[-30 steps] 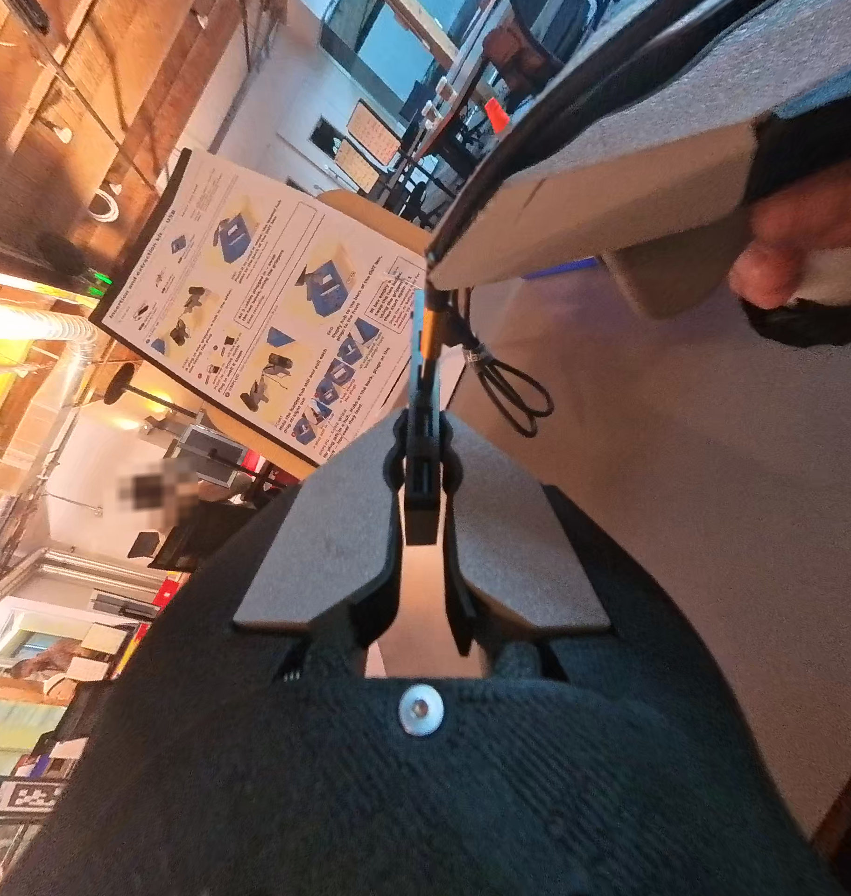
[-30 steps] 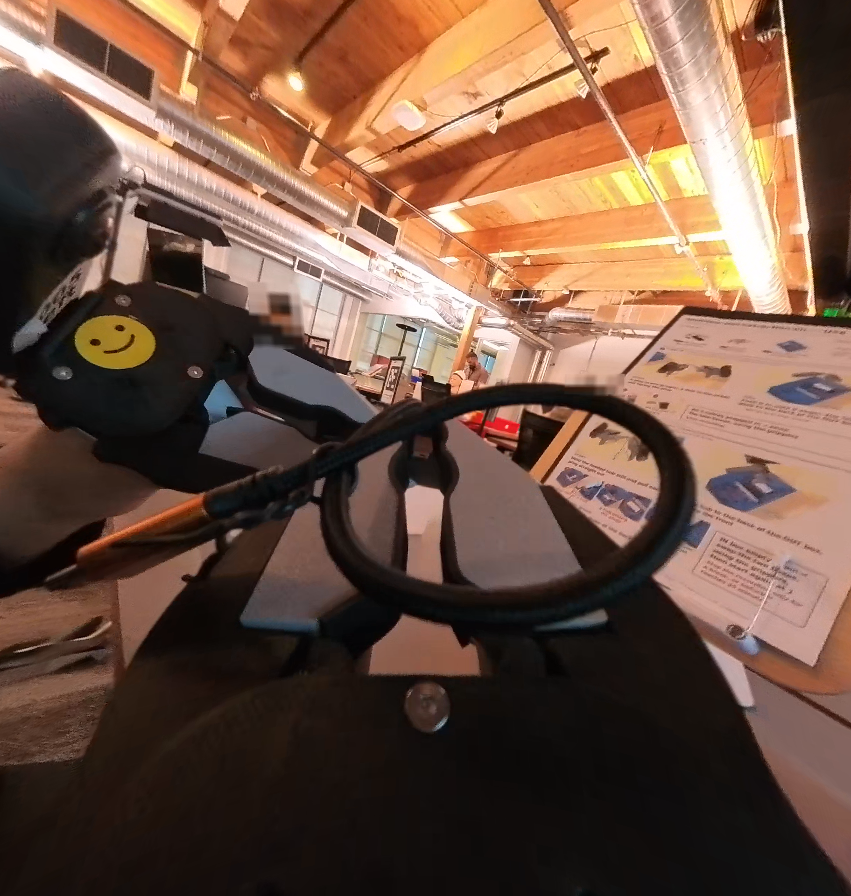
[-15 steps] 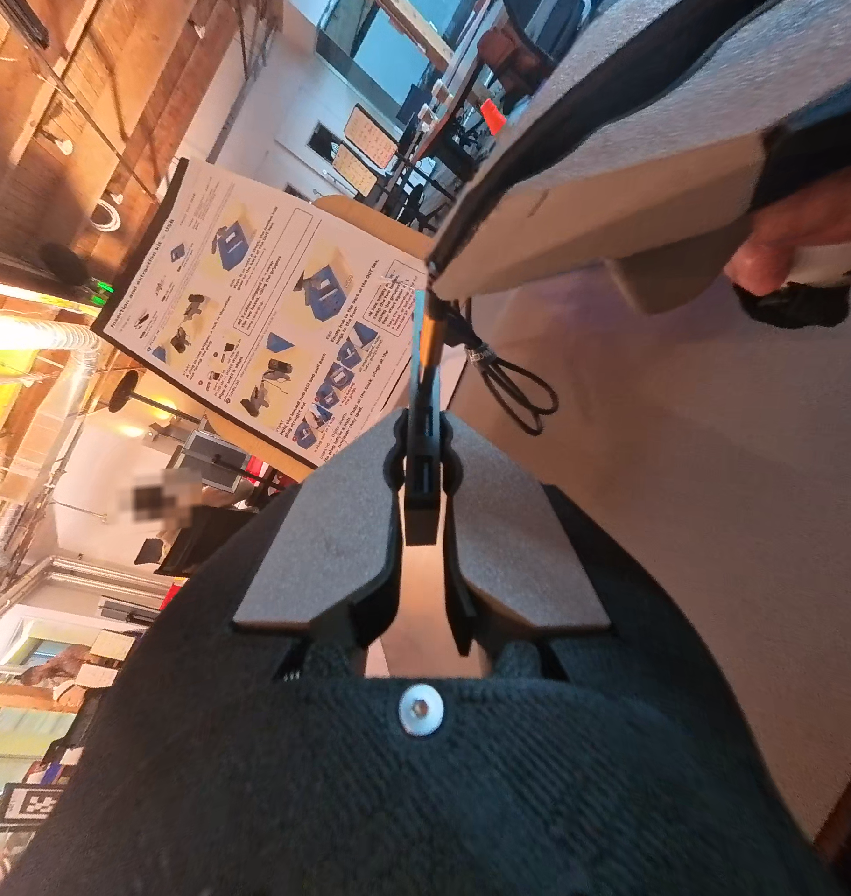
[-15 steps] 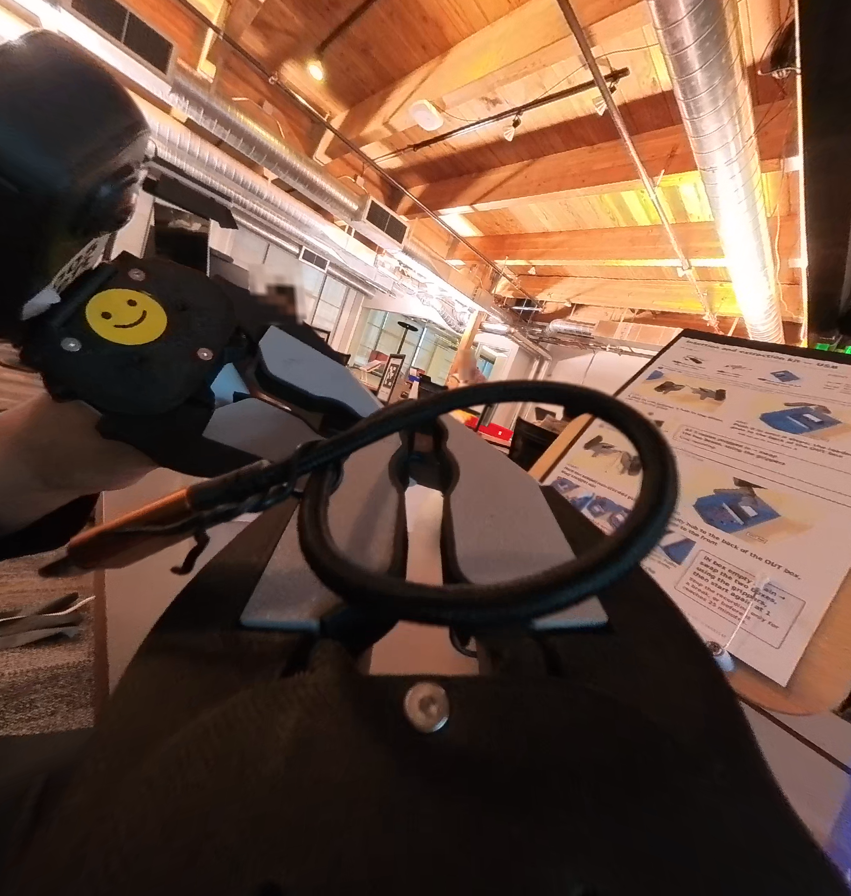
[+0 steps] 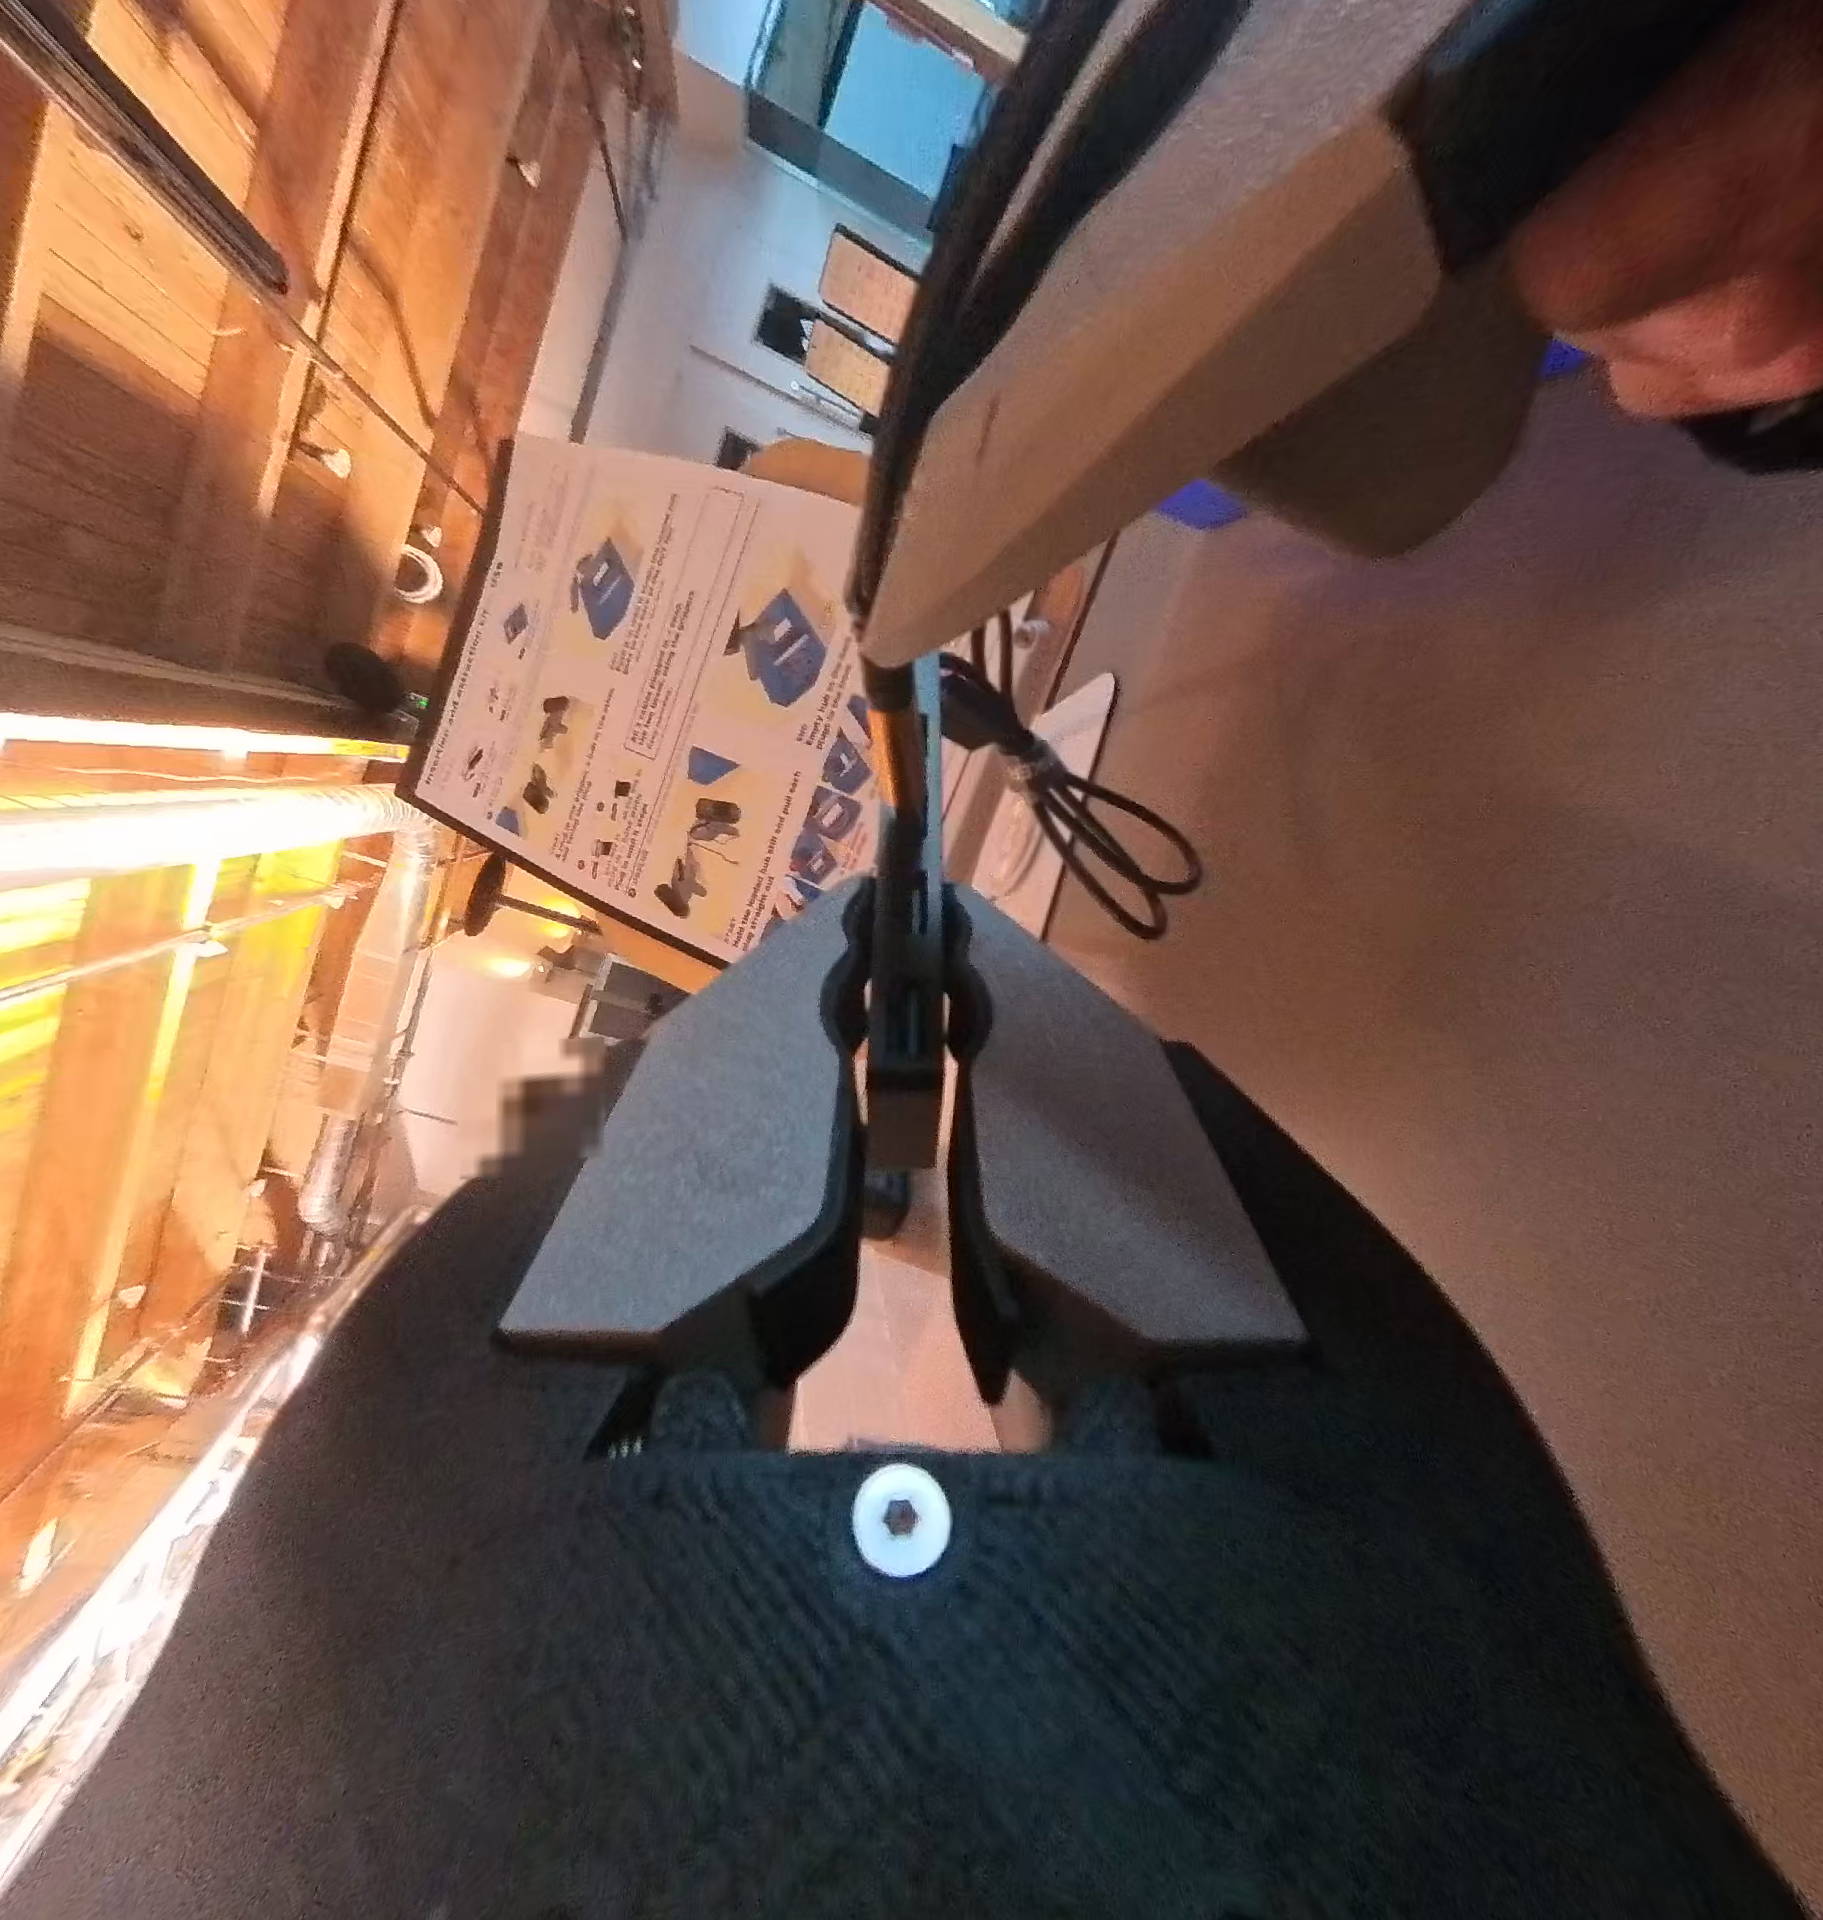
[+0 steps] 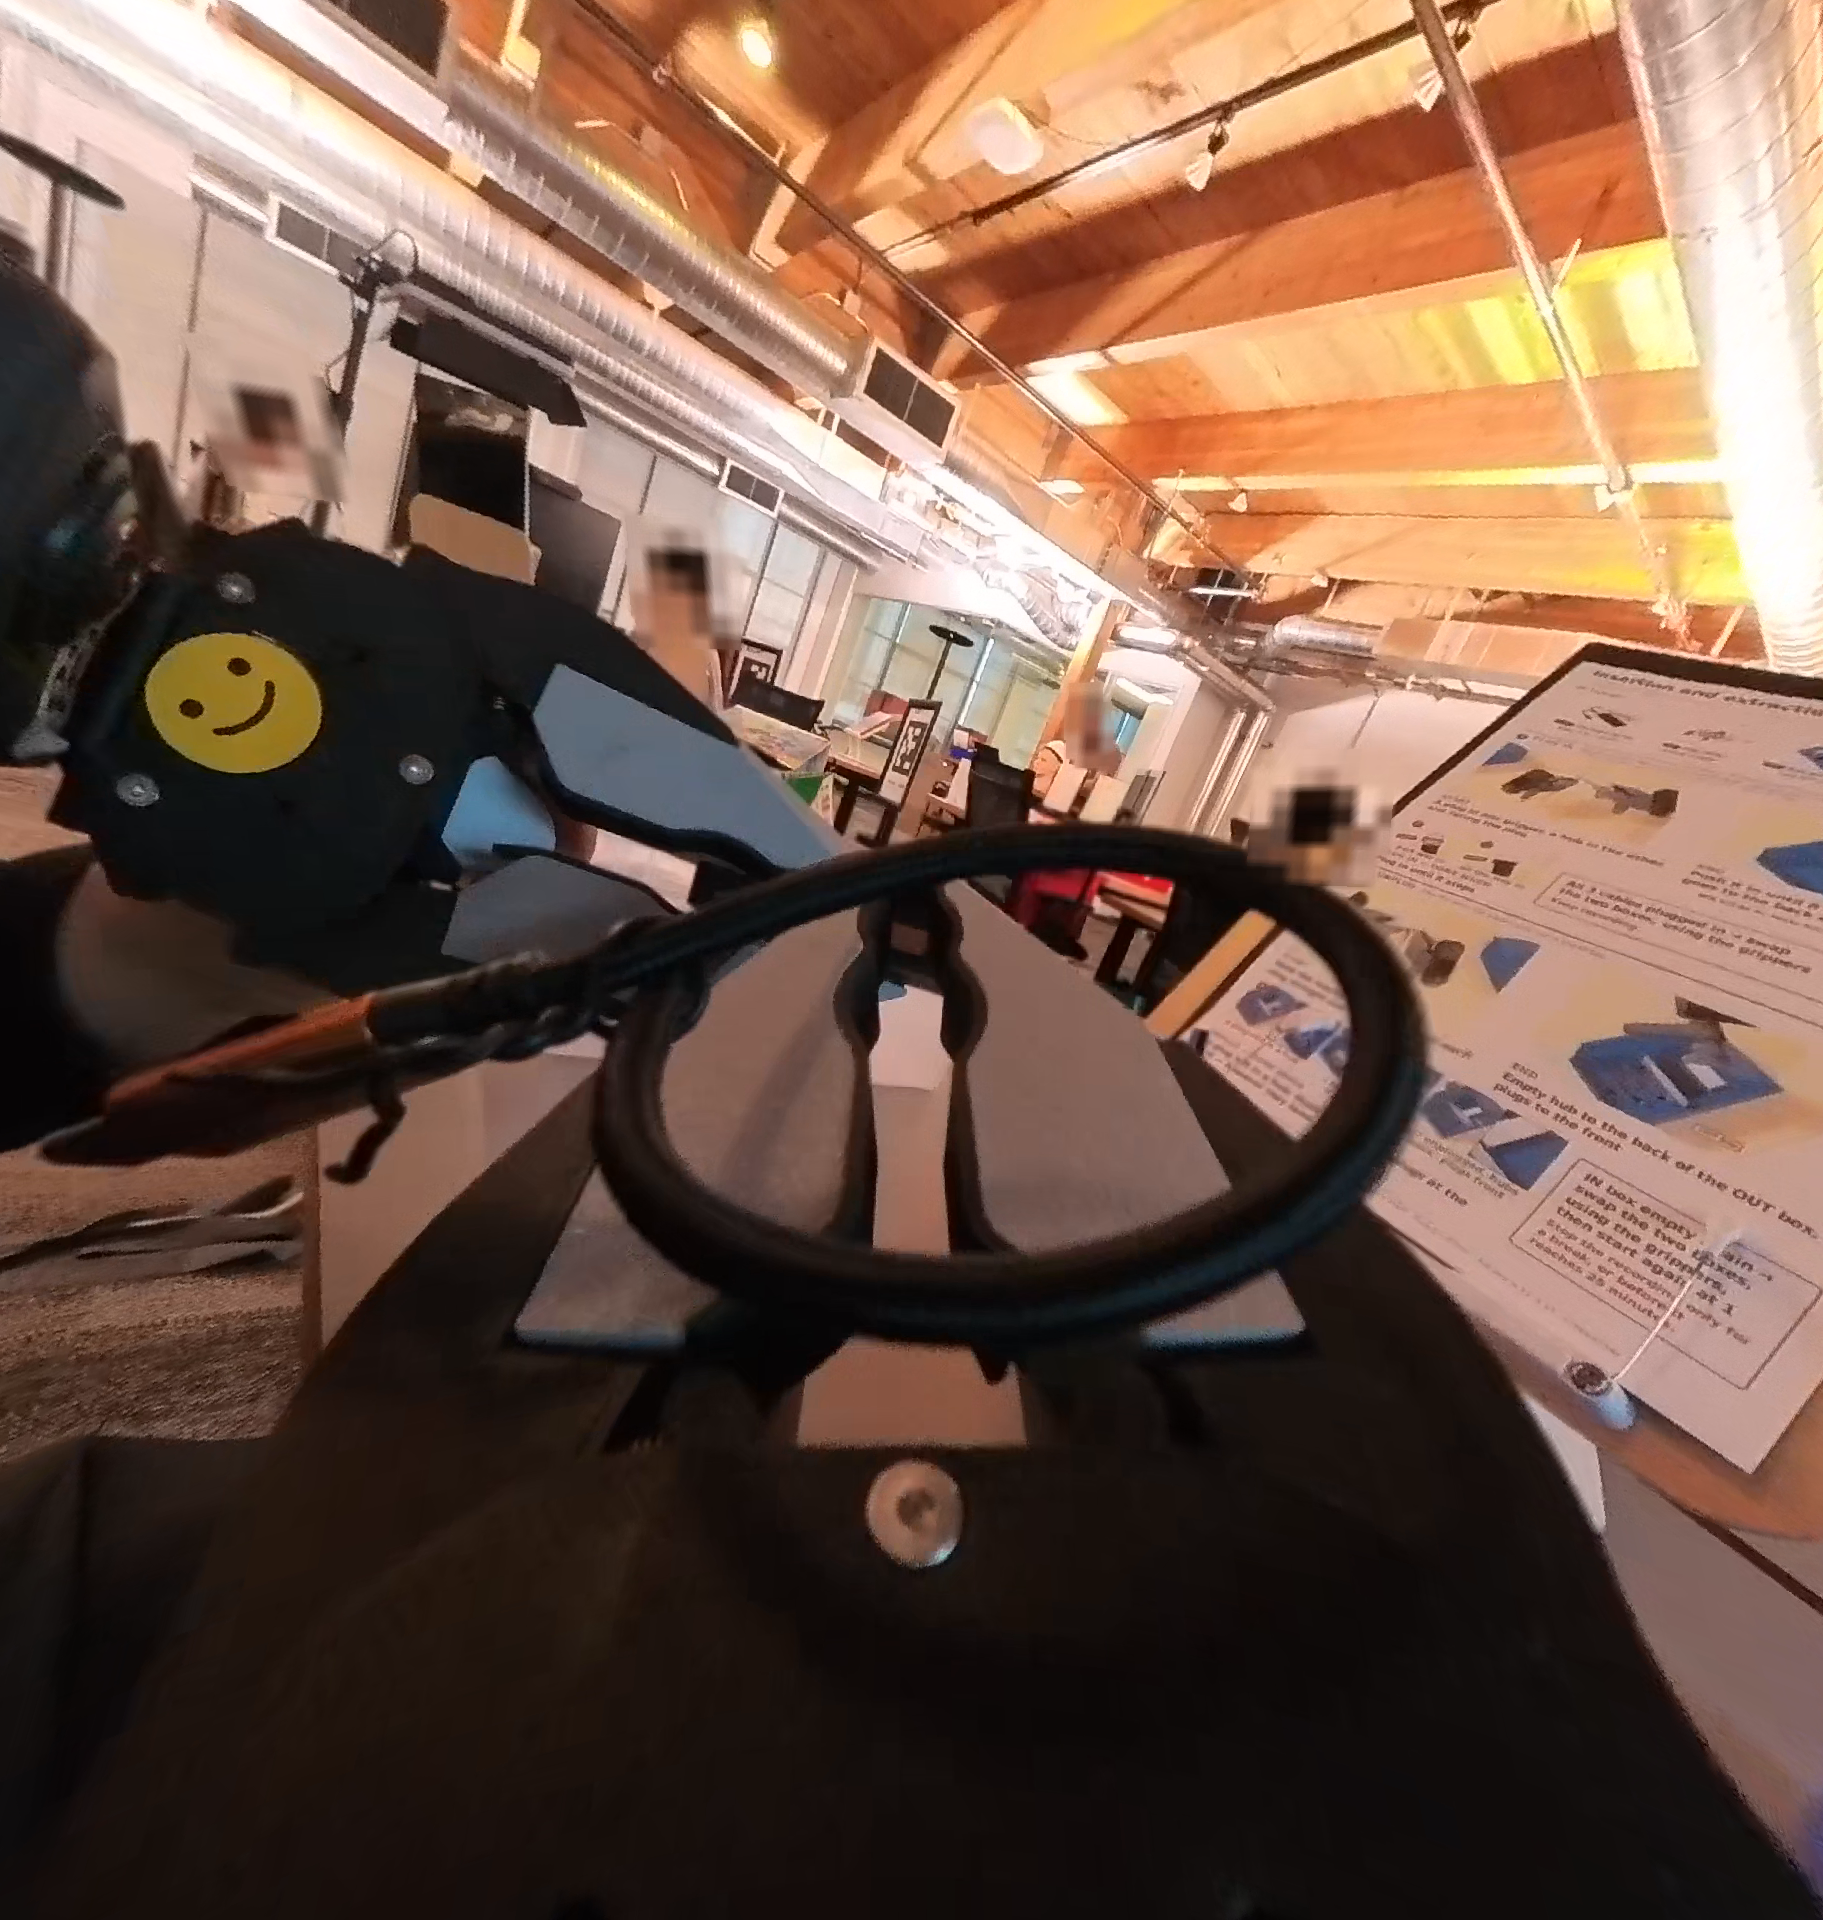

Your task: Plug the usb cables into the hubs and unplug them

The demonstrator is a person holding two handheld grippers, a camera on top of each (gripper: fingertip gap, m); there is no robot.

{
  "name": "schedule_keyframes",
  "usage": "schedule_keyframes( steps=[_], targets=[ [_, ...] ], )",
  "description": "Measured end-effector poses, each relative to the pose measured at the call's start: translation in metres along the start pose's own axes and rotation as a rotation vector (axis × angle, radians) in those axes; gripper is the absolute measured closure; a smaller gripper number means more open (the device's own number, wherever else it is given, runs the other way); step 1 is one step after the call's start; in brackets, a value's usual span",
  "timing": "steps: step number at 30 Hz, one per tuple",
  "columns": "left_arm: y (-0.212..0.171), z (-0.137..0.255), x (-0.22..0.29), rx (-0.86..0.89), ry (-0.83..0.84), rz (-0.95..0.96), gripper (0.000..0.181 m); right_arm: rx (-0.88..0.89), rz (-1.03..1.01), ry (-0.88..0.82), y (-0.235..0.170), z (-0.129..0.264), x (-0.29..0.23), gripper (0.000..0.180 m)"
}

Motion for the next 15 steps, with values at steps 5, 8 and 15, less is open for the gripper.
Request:
schedule_keyframes(
  steps=[5, 8, 15],
  targets=[
    [0.0072, 0.0036, -0.0012, 0.039, -0.030, 0.029, 0.173, 0.033, -0.012, -0.006, 0.0047, 0.0077, -0.0021, 0.176],
    [0.0065, 0.0025, -0.0015, 0.027, -0.051, 0.072, 0.173, 0.004, 0.014, -0.011, 0.0032, 0.0089, -0.0025, 0.176],
    [0.0027, 0.0008, -0.0021, 0.013, -0.059, 0.091, 0.173, -0.061, 0.094, -0.043, 0.0027, 0.0057, -0.0067, 0.176]
  ],
)
Point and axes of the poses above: each gripper's, where its closed fingertips meet, z back along the fingers, y out of its top, x = y × z across the jaws, the point moved 8 cm from there along z, back along the fingers, and after that the axes turned 2 degrees about -x, right-handed, at the moved point
